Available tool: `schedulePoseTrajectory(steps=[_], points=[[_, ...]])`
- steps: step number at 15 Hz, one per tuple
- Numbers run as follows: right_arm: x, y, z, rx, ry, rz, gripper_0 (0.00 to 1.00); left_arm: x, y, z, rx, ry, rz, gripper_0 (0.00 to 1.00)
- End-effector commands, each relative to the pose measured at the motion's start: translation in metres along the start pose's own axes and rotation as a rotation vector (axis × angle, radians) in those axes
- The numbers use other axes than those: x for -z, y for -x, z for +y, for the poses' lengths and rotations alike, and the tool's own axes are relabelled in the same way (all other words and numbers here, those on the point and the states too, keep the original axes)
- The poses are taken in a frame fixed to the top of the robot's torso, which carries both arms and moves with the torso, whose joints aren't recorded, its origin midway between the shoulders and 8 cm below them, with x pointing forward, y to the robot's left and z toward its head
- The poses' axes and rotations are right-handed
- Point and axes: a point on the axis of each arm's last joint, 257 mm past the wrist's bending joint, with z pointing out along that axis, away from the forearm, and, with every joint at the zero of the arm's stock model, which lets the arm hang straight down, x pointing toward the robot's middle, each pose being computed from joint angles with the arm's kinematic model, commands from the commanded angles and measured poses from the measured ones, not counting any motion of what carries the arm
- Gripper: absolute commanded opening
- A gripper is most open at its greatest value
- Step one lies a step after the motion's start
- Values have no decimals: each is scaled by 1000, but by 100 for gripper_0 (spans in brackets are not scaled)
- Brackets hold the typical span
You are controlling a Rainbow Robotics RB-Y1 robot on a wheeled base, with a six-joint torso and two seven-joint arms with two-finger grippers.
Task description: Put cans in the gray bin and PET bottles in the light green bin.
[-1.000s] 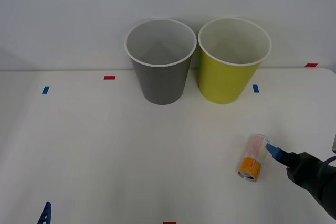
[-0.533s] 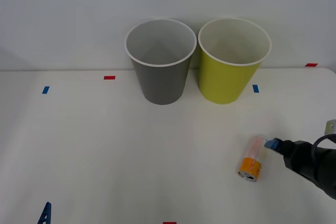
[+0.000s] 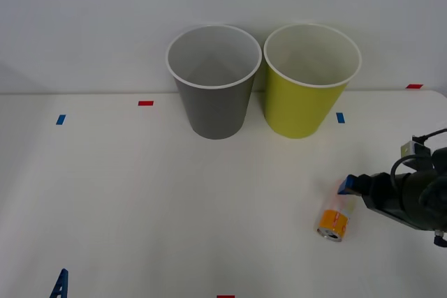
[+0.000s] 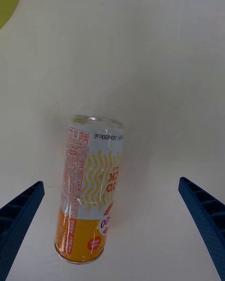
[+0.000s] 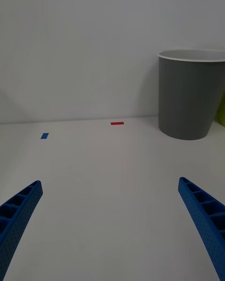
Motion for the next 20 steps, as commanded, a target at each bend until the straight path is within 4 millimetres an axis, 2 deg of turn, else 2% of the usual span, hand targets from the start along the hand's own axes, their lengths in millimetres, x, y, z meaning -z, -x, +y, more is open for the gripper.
schedulePoseTrajectory(steps=[1,4,7,13,17,20], points=[[-13,6,11,3,9,55,100,0,0,0,0,0,0,100],[-26,11,20,-11,20,106,100,0,0,0,0,0,0,100],[-38,13,19,0,-16,133,100,0,0,0,0,0,0,100],[-54,2,17,-30,-49,194,100,0,0,0,0,0,0,100],[-64,3,23,-39,-56,213,100,0,0,0,0,0,0,100],[-69,1,19,-48,-73,231,100,0,0,0,0,0,0,100]])
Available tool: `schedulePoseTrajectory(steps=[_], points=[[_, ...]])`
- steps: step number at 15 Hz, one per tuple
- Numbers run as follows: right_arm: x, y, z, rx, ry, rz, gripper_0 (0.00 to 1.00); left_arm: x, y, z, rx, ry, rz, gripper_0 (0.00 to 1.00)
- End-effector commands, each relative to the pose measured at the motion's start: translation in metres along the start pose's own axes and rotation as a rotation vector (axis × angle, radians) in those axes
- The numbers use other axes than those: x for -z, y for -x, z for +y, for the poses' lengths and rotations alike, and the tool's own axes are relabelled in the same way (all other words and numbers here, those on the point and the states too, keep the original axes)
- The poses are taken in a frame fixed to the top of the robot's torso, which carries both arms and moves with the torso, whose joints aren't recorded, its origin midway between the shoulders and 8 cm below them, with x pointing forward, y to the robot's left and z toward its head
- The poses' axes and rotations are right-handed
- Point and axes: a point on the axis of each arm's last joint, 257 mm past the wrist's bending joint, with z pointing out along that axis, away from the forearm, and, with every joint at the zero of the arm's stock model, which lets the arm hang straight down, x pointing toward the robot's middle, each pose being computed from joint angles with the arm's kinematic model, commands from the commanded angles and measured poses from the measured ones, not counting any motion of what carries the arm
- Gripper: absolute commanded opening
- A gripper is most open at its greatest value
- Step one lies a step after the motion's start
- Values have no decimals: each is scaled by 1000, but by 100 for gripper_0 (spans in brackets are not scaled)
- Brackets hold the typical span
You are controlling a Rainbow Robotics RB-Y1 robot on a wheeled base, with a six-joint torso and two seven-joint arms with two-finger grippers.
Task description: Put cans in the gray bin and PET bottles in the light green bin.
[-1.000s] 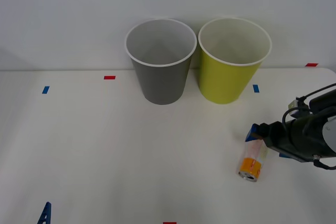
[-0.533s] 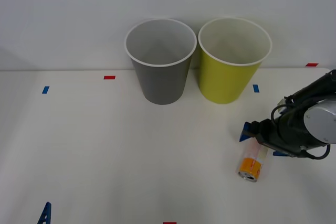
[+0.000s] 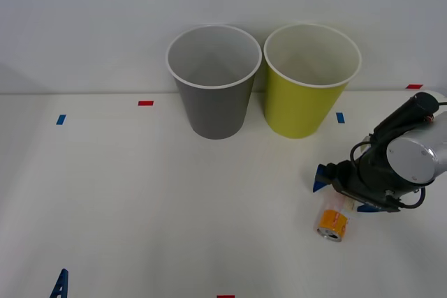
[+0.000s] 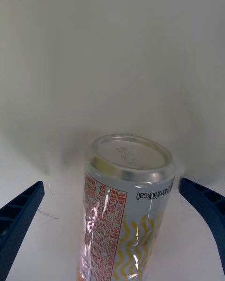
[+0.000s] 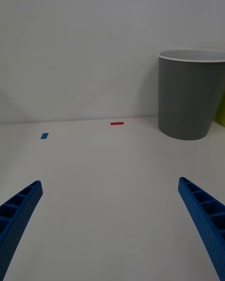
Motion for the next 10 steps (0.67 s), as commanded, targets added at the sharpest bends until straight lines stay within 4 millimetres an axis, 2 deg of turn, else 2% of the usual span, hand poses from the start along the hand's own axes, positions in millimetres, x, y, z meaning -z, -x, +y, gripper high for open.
schedulePoseTrajectory(steps=[1,5,6,7,8,10], points=[[-5,0,-4,-14,-16,12,100,0,0,0,0,0,0,100],[-10,2,-4,-20,-31,11,100,0,0,0,0,0,0,100],[-10,2,-4,-21,-33,9,93,0,0,0,0,0,0,100],[-10,3,-4,-21,-35,6,32,0,0,0,0,0,0,100],[-10,4,-6,-22,-38,3,0,0,0,0,0,0,0,100],[-9,6,-7,-20,-43,-8,0,0,0,0,0,0,0,100]])
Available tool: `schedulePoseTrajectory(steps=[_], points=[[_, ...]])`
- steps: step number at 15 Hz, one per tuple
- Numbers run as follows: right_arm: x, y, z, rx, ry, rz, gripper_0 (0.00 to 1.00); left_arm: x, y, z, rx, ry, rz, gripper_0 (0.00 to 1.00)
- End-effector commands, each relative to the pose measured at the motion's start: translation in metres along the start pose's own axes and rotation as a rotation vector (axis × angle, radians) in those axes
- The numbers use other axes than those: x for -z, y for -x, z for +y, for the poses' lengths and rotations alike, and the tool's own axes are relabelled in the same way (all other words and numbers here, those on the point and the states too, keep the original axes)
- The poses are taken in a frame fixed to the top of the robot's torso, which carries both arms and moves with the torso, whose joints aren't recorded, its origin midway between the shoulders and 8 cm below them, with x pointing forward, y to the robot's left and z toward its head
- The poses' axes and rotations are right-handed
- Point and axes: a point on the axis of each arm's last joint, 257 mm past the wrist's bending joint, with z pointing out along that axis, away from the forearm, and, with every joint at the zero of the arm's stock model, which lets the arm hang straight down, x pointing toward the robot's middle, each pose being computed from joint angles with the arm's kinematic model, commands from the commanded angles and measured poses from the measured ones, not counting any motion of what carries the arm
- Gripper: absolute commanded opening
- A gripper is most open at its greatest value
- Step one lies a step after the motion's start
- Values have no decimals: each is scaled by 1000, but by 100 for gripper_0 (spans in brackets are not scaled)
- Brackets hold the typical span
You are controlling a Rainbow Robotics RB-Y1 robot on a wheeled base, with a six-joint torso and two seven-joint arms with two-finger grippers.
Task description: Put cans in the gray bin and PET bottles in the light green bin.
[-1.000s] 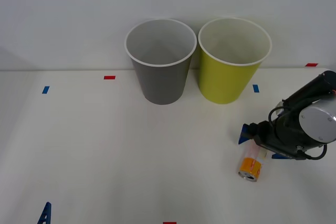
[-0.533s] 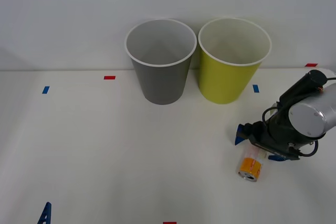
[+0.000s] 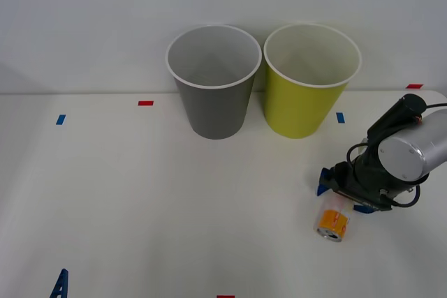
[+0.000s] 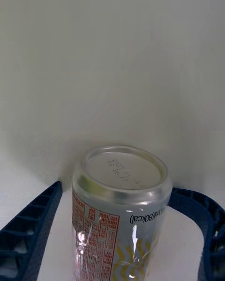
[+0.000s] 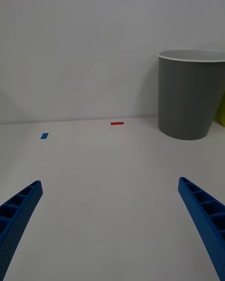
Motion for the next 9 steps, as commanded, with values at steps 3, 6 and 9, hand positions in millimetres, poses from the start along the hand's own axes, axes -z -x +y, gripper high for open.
schedulePoseTrajectory(steps=[3,6,9], points=[[-1,1,1,4,-6,-12,0,0,0,0,0,0,0,100],[-1,0,3,13,1,-10,0,0,0,0,0,0,0,100],[3,-4,5,54,9,-28,0,0,0,0,0,0,0,100]])
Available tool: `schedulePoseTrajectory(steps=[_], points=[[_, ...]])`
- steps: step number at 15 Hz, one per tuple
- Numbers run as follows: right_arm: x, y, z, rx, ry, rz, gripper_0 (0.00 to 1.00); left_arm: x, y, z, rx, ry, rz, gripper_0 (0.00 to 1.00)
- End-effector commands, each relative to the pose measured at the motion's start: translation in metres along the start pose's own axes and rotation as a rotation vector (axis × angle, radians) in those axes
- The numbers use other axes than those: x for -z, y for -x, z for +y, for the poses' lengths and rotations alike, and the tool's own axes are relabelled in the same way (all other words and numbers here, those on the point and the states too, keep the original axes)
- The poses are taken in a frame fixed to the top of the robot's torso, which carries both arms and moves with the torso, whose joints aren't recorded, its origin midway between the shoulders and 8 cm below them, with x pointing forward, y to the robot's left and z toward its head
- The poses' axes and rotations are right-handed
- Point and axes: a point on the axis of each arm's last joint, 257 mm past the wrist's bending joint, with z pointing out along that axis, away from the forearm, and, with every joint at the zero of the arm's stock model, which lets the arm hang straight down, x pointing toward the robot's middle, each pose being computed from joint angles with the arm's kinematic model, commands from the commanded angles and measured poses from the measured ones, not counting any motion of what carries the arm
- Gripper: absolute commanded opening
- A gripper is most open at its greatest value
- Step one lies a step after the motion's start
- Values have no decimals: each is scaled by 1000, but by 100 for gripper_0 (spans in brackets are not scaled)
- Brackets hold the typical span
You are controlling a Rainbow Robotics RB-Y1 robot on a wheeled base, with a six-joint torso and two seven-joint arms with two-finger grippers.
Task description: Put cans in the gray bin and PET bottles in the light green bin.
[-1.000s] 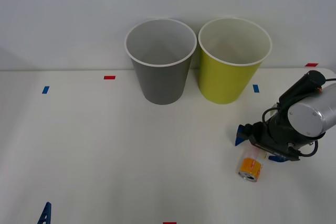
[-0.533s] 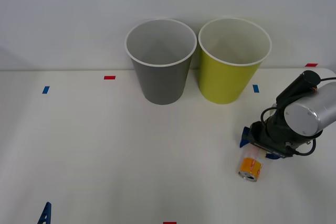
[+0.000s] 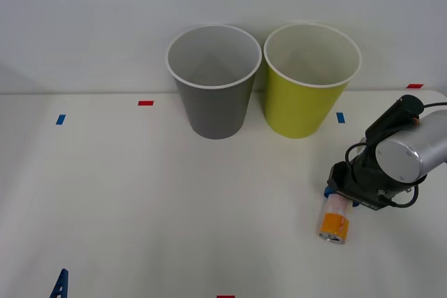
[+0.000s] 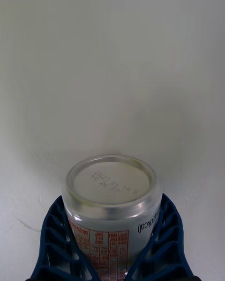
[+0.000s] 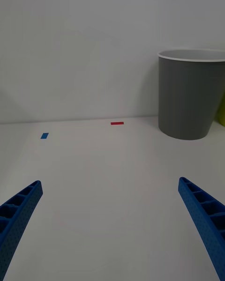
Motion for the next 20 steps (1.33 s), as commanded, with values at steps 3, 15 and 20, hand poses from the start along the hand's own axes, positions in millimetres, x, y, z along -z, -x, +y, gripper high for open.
schedulePoseTrajectory(steps=[3,15,20], points=[[22,0,0,126,44,-81,0,0,0,0,0,0,0,100],[117,18,15,662,189,-439,0,0,0,0,0,0,0,100],[167,19,39,782,230,-613,0,0,0,0,0,0,0,100]])
